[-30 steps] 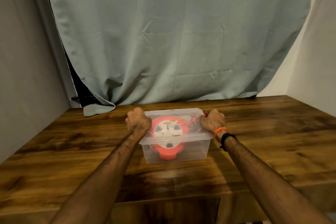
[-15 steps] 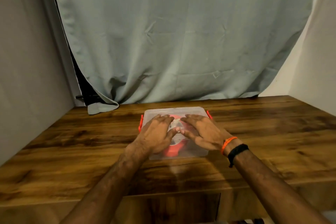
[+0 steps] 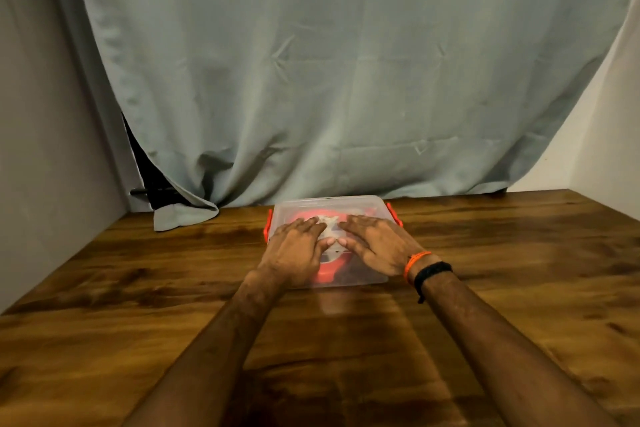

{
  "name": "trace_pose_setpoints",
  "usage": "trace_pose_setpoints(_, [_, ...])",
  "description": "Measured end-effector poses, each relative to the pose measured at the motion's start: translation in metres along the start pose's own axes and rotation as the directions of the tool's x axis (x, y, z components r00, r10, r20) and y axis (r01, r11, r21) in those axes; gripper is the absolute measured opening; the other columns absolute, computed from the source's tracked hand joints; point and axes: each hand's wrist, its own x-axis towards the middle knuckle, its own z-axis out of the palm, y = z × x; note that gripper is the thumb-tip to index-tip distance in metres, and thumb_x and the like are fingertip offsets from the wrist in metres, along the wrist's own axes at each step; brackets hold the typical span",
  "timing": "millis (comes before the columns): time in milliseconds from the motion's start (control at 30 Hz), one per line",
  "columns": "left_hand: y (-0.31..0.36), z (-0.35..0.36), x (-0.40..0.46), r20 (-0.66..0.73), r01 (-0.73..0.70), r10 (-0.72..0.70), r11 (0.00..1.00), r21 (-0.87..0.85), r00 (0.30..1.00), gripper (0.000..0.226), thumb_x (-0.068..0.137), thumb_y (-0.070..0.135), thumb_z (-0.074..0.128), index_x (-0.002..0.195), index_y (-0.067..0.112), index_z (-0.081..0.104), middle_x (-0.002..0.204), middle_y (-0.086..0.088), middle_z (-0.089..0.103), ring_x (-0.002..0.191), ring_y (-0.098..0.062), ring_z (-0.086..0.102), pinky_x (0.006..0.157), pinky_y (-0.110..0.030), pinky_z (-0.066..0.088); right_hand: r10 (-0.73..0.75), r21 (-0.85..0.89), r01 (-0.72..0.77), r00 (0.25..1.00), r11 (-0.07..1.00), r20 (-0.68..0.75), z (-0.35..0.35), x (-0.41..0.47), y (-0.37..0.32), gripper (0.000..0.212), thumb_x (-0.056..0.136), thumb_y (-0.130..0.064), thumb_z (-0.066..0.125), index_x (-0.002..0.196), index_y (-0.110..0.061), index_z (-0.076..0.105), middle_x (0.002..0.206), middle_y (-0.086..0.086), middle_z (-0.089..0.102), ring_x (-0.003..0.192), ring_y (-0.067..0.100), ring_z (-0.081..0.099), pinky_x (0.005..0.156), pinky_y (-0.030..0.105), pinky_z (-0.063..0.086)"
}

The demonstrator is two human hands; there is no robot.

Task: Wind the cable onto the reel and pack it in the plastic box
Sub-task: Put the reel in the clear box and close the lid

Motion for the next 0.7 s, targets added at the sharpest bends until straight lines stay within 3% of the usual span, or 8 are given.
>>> trace_pose_setpoints(300, [-0.046,0.029,0.109,0.004,0.031,-0.031,1.000,0.003,1.000,0.055,0.105,0.047,0.029,0.151,0.019,0.038,0.160,-0.004,0.037,0.148,-0.024,0.030,0.120,-0.040,0.023,0.016,0.014,-0.016,0.999,1.000,0.041,0.024,0.102,0.061,0.055,0.099,-0.053,0.029,0.144,-0.024,0.040,0.153,0.006,0.037,0.143,0.017,0.031,0.117,0.035,0.025])
trace_pose_setpoints(467, [-0.061,0.033,0.144,0.006,0.028,-0.028,0.999,-0.028,1.000,0.052,0.105,0.044,0.035,0.148,0.018,0.043,0.158,-0.006,0.040,0.145,-0.027,0.035,0.116,-0.039,0.026,0.004,0.053,-0.006,1.000,0.999,0.023,0.023,0.132,0.074,0.046,0.100,-0.043,0.038,0.139,-0.020,0.048,0.143,0.009,0.050,0.133,0.025,0.045,0.108,0.039,0.035])
trace_pose_setpoints(700, [-0.068,0.033,0.160,0.054,0.045,-0.043,0.998,-0.043,0.998,0.052,0.105,0.043,0.034,0.151,0.018,0.037,0.160,-0.004,0.036,0.148,-0.022,0.029,0.120,-0.035,0.018,0.010,0.061,-0.015,0.997,0.998,0.076,0.018,0.149,0.082,0.048,0.099,-0.046,0.038,0.141,-0.023,0.045,0.149,0.005,0.044,0.138,0.021,0.039,0.114,0.035,0.028])
